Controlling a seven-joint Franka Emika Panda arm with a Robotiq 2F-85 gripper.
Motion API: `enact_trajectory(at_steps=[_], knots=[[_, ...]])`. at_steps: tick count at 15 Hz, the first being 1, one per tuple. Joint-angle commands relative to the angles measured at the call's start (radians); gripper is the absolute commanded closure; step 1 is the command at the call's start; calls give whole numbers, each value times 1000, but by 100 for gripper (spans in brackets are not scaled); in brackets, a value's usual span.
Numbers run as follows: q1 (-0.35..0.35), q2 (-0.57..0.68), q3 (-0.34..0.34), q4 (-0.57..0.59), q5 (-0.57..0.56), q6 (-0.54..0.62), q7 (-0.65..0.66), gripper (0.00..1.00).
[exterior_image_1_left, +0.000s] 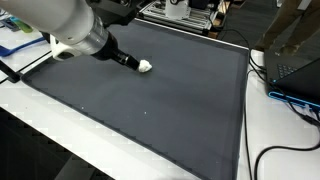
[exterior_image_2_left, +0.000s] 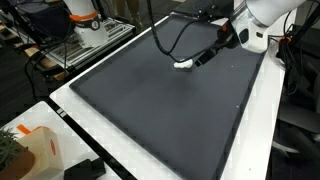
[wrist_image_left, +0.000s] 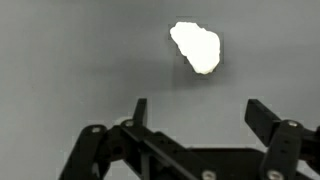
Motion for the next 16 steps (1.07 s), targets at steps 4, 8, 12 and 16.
enact_trajectory(at_steps=[4,8,12,16], knots=[[-12,104,-7,120,32,-73,27,0],[-13,145,-4,179,49,-150,42,0],[-23,174,6,220,74,-183,66,0],[-37,200,8,250,119,-200,103,0]])
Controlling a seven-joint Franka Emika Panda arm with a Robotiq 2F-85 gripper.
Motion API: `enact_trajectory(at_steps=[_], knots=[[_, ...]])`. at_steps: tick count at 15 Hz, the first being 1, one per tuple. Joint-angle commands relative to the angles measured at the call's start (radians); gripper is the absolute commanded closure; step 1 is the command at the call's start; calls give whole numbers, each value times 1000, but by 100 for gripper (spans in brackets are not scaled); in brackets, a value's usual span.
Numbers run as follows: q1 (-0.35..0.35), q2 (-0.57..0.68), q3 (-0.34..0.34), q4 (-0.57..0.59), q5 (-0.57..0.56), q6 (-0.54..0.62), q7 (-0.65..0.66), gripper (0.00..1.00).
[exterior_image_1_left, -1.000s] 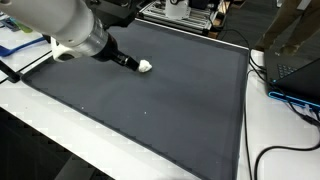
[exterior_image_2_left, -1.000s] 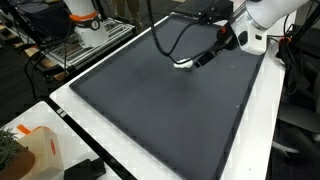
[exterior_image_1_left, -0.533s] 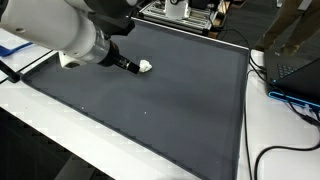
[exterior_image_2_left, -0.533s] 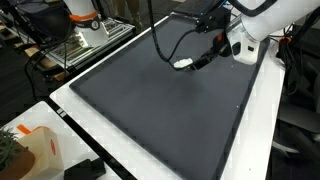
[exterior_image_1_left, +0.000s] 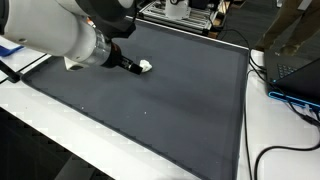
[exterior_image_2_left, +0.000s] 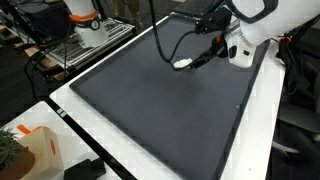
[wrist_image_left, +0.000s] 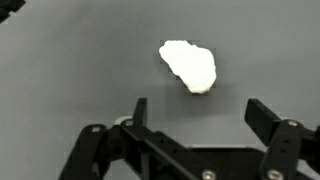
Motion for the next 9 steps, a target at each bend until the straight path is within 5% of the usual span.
enact_trajectory(at_steps=[1,9], knots=[[-25,58,12,79,49,-41,44,0],[-21,42,2,42,50,-4,32,0]])
